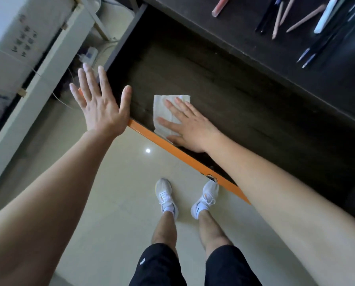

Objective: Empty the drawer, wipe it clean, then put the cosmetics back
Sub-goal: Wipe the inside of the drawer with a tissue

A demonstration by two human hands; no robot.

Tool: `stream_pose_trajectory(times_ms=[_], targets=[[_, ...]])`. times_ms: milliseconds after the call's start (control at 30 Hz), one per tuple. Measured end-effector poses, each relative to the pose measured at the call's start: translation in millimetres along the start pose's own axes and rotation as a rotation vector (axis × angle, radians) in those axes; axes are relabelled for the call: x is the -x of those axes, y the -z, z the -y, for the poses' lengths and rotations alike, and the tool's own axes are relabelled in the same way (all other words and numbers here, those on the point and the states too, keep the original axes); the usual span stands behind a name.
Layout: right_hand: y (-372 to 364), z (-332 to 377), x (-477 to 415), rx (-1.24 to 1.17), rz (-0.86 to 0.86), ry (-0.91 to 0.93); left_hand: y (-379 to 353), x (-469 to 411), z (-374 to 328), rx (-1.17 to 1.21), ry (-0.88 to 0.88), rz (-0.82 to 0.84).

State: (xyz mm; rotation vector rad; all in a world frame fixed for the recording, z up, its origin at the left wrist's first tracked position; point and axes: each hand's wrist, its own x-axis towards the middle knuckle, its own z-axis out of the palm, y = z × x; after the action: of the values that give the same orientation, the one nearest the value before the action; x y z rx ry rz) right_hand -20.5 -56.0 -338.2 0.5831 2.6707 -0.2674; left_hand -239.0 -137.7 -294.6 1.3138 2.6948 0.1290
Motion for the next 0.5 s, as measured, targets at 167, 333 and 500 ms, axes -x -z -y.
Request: stream_pose_trajectory(times_ms=[167, 333, 500], targets=[[-8.4, -17.1, 31.7, -0.101, 0.014, -0.001, -1.6, 25.6, 13.6, 0.083, 0.05, 0.06], [3.8, 0.4, -7.1, -0.123, 0.0, -0.028, -3.0, 43.0, 25.1, 0.157, 0.049, 0.115], [36.1, 29.2, -91.6, -0.088, -0.039, 0.061, -2.6, 42.4, 27.3, 0.188, 0.048, 0.118]])
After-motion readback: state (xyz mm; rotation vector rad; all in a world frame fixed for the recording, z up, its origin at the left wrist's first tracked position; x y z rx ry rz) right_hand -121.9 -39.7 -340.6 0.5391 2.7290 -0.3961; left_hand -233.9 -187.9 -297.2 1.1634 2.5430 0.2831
